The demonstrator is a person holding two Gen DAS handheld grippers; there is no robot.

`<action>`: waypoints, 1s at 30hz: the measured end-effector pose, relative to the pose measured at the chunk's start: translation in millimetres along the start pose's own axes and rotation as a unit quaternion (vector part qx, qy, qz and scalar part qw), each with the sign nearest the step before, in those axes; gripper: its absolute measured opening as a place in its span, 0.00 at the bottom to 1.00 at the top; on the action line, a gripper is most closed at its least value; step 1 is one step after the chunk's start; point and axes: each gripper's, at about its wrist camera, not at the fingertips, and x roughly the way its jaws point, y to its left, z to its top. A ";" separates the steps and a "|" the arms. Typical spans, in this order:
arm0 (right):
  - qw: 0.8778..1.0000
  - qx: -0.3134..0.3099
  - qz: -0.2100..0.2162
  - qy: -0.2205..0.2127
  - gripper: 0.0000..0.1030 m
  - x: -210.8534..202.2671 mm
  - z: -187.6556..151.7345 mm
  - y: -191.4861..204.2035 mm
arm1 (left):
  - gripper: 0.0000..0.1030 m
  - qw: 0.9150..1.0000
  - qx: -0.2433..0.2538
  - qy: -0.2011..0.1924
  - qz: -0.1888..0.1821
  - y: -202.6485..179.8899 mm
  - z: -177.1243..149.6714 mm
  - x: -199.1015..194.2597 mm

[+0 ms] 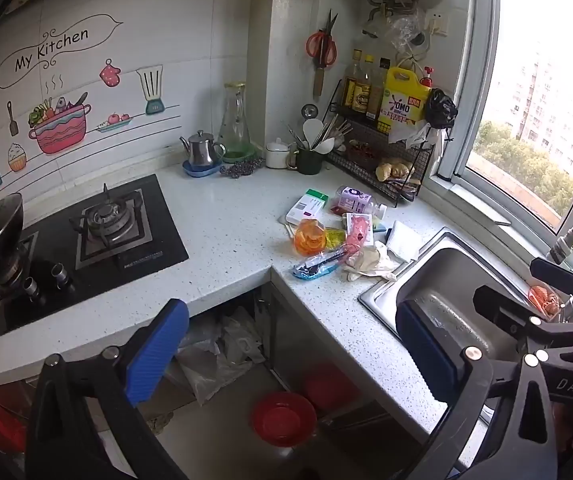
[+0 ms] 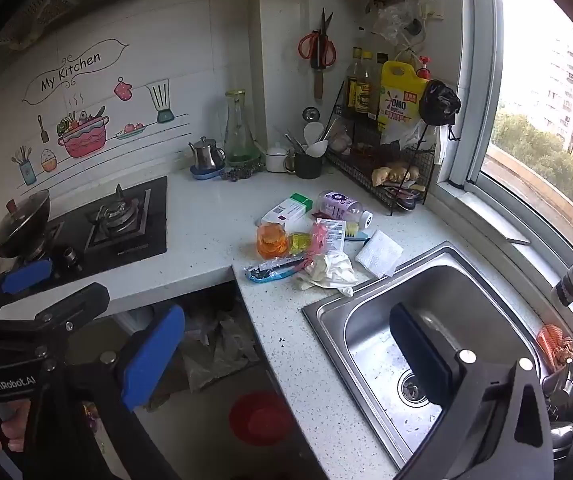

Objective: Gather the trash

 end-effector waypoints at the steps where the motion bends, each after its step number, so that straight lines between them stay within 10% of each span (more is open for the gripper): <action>1: 1.000 -0.002 -0.003 0.002 0.99 0.2 0.1 0.3 | 1.00 1.000 0.000 0.000 0.002 0.6 0.1 0.8; 30: 1.000 -0.011 0.014 0.024 0.99 -0.5 -9.2 7.6 | 1.00 1.000 -0.013 0.007 0.010 4.2 -16.2 -17.4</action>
